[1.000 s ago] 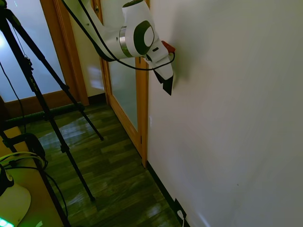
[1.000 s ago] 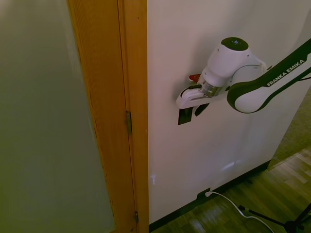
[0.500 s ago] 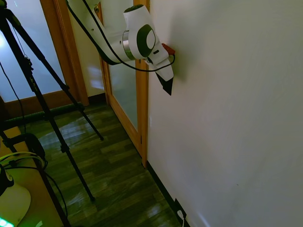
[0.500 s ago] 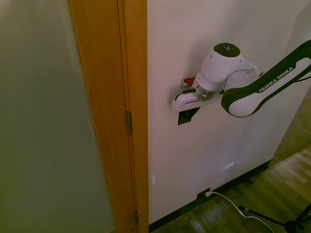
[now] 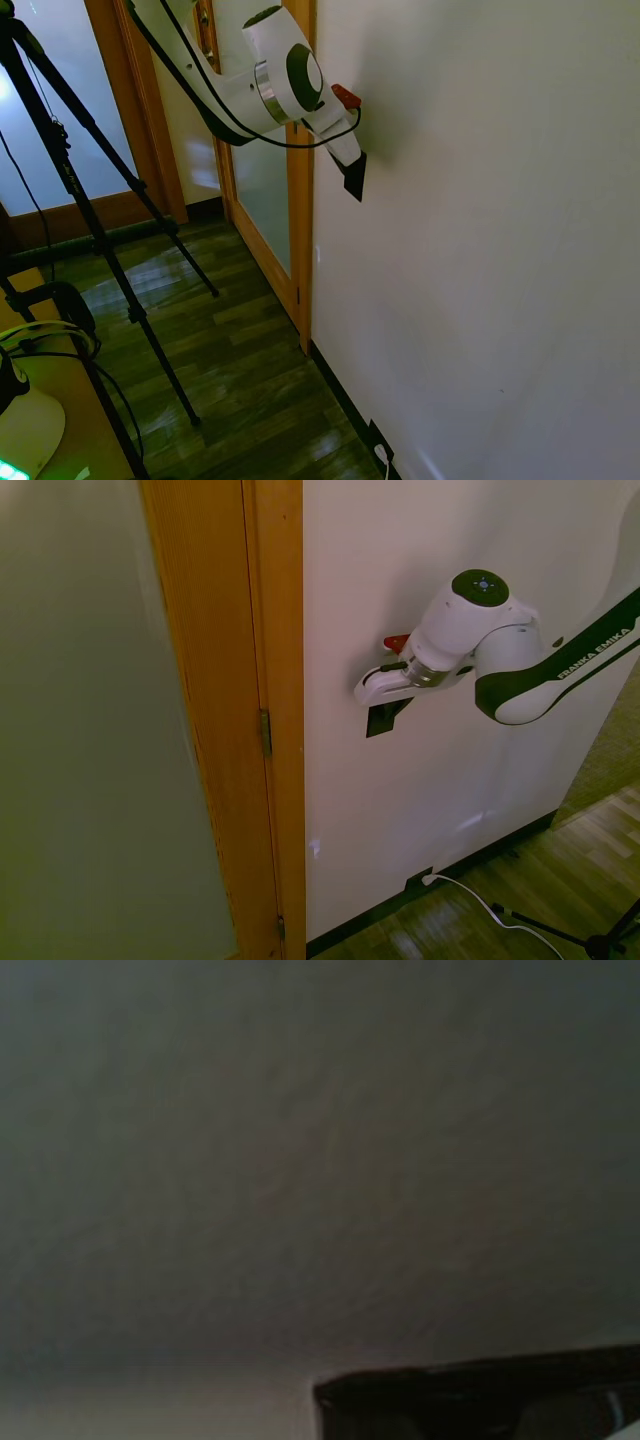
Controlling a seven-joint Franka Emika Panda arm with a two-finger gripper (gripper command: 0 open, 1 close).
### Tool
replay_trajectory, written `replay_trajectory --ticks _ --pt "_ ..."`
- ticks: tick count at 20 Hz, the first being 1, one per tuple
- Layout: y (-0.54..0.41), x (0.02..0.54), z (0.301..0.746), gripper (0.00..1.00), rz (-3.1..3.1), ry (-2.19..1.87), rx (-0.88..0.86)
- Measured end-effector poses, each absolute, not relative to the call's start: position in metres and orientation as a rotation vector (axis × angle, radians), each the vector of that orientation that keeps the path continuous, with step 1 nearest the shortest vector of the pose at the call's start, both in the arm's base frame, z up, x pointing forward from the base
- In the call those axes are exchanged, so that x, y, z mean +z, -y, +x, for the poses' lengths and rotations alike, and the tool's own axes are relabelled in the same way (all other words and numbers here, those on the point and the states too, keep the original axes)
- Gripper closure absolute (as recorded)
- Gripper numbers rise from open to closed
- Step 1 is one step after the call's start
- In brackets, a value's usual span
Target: Turn on the light
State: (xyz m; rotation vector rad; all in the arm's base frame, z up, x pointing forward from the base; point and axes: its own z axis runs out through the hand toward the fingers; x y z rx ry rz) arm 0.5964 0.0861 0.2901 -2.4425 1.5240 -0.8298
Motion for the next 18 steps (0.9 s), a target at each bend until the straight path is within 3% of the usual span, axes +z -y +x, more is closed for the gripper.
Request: replay_trajectory --ticks 1,18 --pt "-0.086 0.293 0.596 0.00 -2.438 -1.522 -0.833" --pt "-0.044 0.307 0.557 0.00 -2.401 -1.476 -0.878"
